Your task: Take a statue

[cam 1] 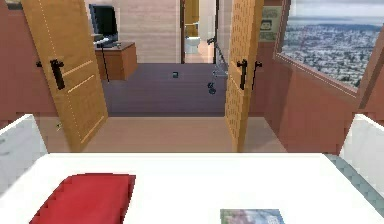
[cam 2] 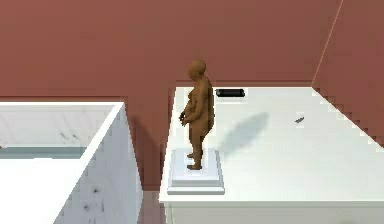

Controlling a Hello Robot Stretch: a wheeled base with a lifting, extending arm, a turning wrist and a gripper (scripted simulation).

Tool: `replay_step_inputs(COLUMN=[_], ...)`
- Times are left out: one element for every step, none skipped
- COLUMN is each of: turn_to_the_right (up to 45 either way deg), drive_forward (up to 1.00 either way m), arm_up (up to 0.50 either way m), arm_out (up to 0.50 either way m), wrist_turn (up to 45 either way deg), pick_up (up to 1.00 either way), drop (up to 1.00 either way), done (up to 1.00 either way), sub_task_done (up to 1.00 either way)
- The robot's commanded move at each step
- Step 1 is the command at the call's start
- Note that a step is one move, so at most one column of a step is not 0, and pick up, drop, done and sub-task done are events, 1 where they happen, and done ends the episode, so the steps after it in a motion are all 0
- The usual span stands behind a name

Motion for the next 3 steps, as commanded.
replay_step_inputs(turn_to_the_right=[0.0, 0.0, 0.0], drive_forward=[0.0, 0.0, 0.0], arm_up=[0.5, 0.38, 0.0], arm_out=[0.0, 0.0, 0.04], wrist_turn=[0.0, 0.0, 0.0], pick_up=[0.0, 0.0, 0.0], drop=[0.0, 0.0, 0.0], done=[0.0, 0.0, 0.0], sub_task_done=[0.0, 0.0, 0.0])
